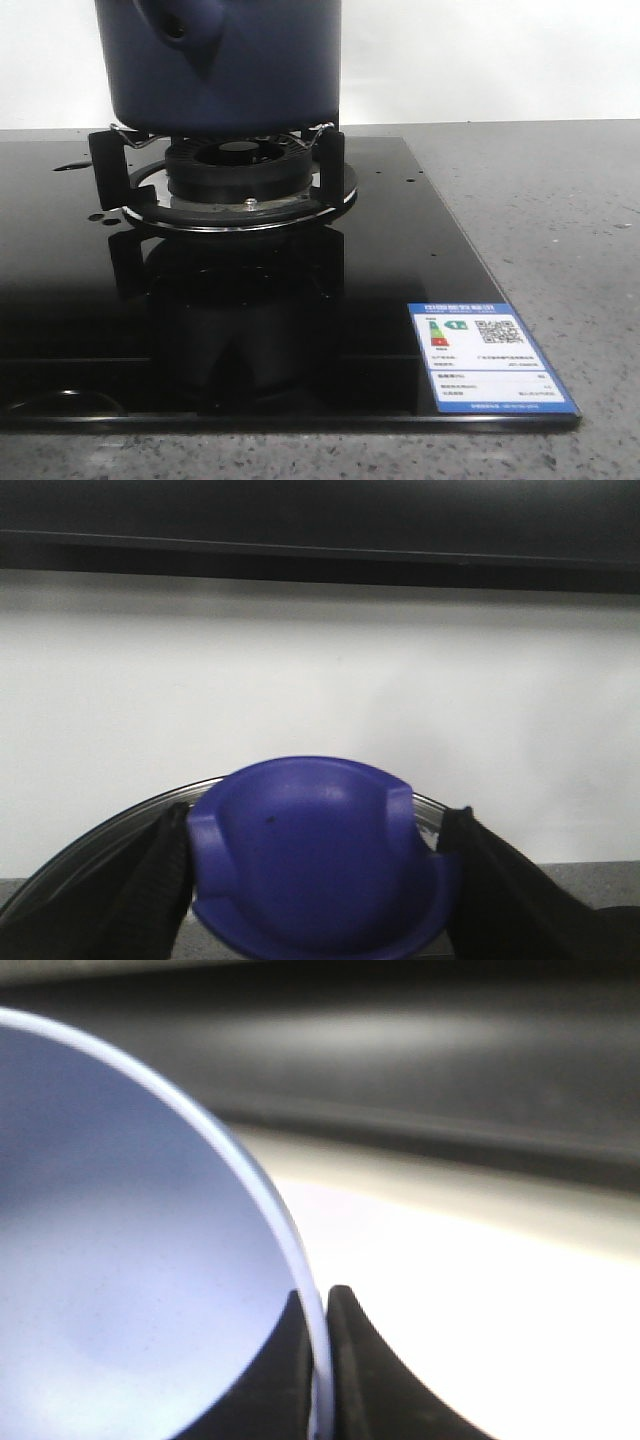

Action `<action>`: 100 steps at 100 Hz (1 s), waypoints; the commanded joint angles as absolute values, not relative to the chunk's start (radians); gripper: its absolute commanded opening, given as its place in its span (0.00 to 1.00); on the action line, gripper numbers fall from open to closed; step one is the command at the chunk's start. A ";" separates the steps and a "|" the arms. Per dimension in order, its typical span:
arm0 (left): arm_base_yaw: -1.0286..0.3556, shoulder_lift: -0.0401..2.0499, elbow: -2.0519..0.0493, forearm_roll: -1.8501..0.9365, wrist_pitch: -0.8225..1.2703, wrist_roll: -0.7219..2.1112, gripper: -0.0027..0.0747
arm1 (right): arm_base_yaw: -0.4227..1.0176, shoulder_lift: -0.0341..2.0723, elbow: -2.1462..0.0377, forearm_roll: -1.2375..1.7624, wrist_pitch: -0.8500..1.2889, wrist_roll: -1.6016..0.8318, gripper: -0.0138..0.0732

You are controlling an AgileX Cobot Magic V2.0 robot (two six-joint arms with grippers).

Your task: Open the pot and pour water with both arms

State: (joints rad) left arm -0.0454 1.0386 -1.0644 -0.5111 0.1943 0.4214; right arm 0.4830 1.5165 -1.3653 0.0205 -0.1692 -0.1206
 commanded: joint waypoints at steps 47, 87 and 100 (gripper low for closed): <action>-0.346 1.054 -1.106 -0.561 -0.006 0.420 0.55 | 0.096 1.447 -1.647 0.065 1.111 -0.098 0.09; -0.511 1.109 -1.106 -0.553 -0.095 0.420 0.55 | -0.036 1.434 -1.283 0.141 0.973 -0.109 0.09; -0.511 1.109 -1.106 -0.552 -0.092 0.420 0.55 | -0.039 1.434 -1.236 0.145 0.944 -0.111 0.09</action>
